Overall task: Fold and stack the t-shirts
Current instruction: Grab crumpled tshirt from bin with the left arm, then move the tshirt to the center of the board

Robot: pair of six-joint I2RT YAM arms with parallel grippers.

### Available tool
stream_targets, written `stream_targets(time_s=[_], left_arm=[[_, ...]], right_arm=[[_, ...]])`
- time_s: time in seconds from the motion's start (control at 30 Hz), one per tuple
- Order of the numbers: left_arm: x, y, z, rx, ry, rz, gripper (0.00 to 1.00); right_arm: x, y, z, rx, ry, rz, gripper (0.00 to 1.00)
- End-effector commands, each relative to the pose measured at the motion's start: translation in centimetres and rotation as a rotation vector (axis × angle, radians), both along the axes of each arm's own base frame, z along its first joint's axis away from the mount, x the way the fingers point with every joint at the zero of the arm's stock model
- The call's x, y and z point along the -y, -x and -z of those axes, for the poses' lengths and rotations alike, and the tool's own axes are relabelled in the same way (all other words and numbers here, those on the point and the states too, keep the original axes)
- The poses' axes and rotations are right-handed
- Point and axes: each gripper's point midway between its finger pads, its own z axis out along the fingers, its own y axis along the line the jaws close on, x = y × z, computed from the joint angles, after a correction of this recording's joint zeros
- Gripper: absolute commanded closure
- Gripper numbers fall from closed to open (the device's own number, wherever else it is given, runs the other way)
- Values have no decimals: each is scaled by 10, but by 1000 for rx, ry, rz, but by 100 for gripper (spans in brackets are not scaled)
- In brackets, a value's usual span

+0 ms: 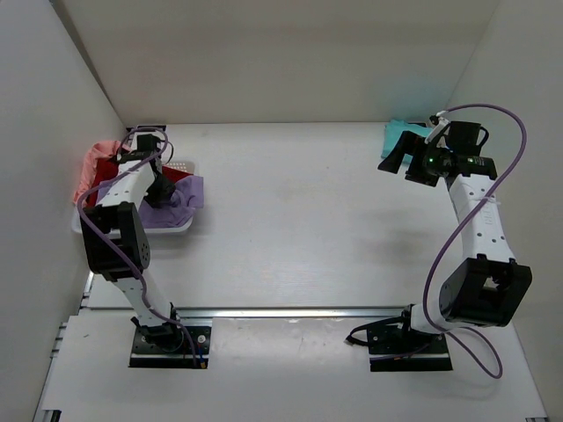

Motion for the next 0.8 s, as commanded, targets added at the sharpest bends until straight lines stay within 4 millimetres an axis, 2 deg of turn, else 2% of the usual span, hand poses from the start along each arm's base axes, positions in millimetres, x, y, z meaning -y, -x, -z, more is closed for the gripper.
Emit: stream_targets(time_s=[0.0,0.03,0.1,0.17,0.2,0.23,0.27,0.3,0.33,0.37,0.4,0.43,0.47,0.53,0.57,0.6,0.63,0.67,0.77], left_arm=[[3,6,6,-18,17,6,48],[3,4,8,-8,34,20,70],[8,-3,2,17,50,47,100],[7,-21,-21,80,36,71,100],[12,-24,-32,98,37,85,100],[16,-38,-63,171,16,105,100],[28,-56,-110,297,18,143,100],[42,-65,-136,364,16,190,100],[67,-81,-225,578,-27,249,100],[94,-83,-256,648,-60,294,100],[108,-83,-284,707,-96,344,100],[137,-78,-332,813,-122,427,100],[155,-74,-372,925,-114,481,100],[199,-53,-411,1059,-7,609,100],[221,-51,-412,1102,80,707,100],[225,-40,-424,1153,157,700,100],[242,-27,-432,1220,287,778,100],[252,-22,-416,1198,354,823,100],[275,1,-433,1282,461,943,100]], right_arm=[[2,-5,-10,44,14,-3,1],[1,-5,-14,55,5,-7,1],[-2,-3,-13,54,4,-10,1],[-4,-2,-12,52,1,-15,1],[-5,0,-10,44,3,-17,1],[-6,-1,-14,55,1,-21,1],[-10,1,-11,46,-1,-27,0],[-9,1,-15,54,-4,-23,1],[-12,2,-12,46,-9,-27,1],[-12,0,-13,49,-11,-24,1],[-16,1,-14,53,-13,-37,1],[-20,2,-13,45,-13,-49,1],[-23,0,-14,53,-13,-57,1],[-28,1,-15,50,-12,-66,1],[-29,0,-15,53,-8,-65,1],[-27,0,-15,57,-2,-64,1],[-25,1,-15,55,3,-55,1],[-21,3,-14,51,9,-39,1],[-14,7,-14,56,19,-18,2]])
